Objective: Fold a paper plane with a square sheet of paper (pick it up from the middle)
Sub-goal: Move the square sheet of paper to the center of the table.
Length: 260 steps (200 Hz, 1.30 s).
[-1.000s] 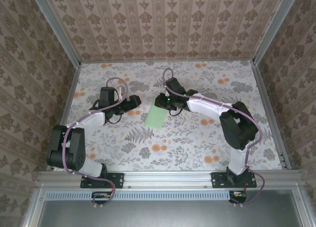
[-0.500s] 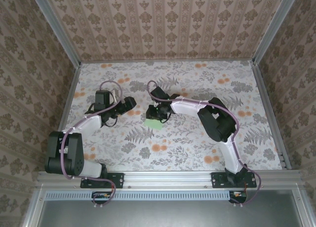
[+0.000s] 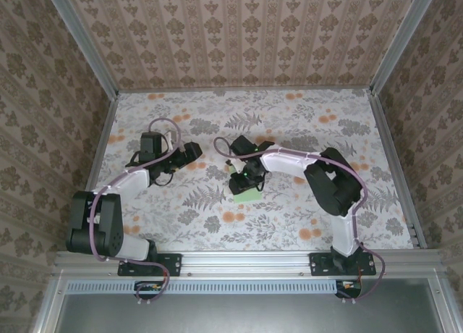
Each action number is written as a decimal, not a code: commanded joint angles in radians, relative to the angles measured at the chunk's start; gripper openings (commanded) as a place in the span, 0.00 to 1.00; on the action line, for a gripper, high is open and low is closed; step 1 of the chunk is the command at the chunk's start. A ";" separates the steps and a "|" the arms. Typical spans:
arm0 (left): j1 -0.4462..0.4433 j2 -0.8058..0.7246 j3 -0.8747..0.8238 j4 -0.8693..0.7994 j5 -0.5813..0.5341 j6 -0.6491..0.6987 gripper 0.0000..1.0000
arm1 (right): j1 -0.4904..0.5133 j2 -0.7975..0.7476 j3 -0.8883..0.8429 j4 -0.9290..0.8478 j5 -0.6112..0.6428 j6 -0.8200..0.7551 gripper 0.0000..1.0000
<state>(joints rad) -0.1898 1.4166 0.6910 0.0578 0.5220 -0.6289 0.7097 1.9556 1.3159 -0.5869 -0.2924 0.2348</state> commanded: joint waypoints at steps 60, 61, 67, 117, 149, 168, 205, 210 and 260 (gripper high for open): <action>-0.203 0.123 0.117 0.011 0.089 0.000 0.71 | -0.142 -0.407 -0.346 0.253 0.043 0.466 0.55; -0.208 0.127 0.120 0.011 0.089 0.000 0.70 | -0.144 -0.411 -0.350 0.254 0.044 0.470 0.55; -0.232 0.148 0.135 0.014 0.094 -0.003 0.65 | -0.151 -0.428 -0.378 0.264 0.044 0.489 0.56; -0.349 0.331 0.246 -0.002 0.101 -0.025 0.33 | -0.191 -0.446 -0.503 0.366 -0.008 0.612 0.57; -0.377 0.423 0.293 -0.044 0.091 -0.025 0.24 | -0.190 -0.395 -0.499 0.388 -0.036 0.633 0.55; -0.384 0.454 0.304 -0.070 0.070 -0.022 0.20 | -0.192 -0.371 -0.487 0.382 -0.038 0.637 0.53; -0.385 0.474 0.308 -0.143 -0.001 -0.002 0.16 | -0.190 -0.339 -0.472 0.361 -0.032 0.642 0.50; -0.385 0.477 0.308 -0.149 -0.007 0.000 0.15 | -0.191 -0.335 -0.471 0.360 -0.032 0.642 0.50; -0.385 0.502 0.278 -0.161 -0.039 -0.006 0.10 | -0.184 -0.295 -0.462 0.363 -0.072 0.632 0.46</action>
<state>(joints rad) -0.5701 1.8767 0.9745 -0.0425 0.5354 -0.6510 0.5217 1.6363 0.8249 -0.2146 -0.3275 0.8642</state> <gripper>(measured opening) 0.106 0.464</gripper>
